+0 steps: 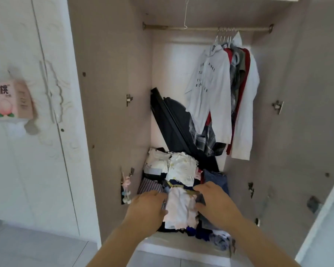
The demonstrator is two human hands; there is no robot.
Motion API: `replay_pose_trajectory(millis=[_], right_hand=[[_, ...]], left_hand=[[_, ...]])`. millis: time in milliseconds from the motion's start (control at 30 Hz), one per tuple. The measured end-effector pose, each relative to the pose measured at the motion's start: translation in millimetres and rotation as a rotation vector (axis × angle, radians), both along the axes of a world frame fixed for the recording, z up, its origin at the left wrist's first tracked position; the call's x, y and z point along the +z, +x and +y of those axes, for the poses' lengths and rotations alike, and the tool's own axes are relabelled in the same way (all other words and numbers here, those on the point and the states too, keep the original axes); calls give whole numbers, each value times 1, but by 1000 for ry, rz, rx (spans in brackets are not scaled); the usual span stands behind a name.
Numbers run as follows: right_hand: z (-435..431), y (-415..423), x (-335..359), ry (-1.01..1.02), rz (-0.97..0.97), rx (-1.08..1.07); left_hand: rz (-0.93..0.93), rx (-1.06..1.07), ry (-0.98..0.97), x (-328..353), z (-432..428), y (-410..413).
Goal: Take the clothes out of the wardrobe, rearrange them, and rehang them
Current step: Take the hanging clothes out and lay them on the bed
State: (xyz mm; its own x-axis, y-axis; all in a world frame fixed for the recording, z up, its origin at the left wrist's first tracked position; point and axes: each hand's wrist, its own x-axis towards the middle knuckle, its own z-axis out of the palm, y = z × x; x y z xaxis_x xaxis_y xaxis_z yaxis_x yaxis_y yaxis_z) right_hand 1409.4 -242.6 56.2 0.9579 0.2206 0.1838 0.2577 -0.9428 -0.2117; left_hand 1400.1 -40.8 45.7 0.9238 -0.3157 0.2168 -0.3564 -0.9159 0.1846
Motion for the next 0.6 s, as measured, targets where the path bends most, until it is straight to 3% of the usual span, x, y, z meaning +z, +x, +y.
replay_pose_trajectory(millis=[367, 600], right_hand=[[-35, 212, 73, -33, -148, -104], [-64, 319, 122, -28, -210, -123]], left_hand=[[-126, -173, -89, 70, -46, 257], [-169, -201, -109, 119, -74, 368]])
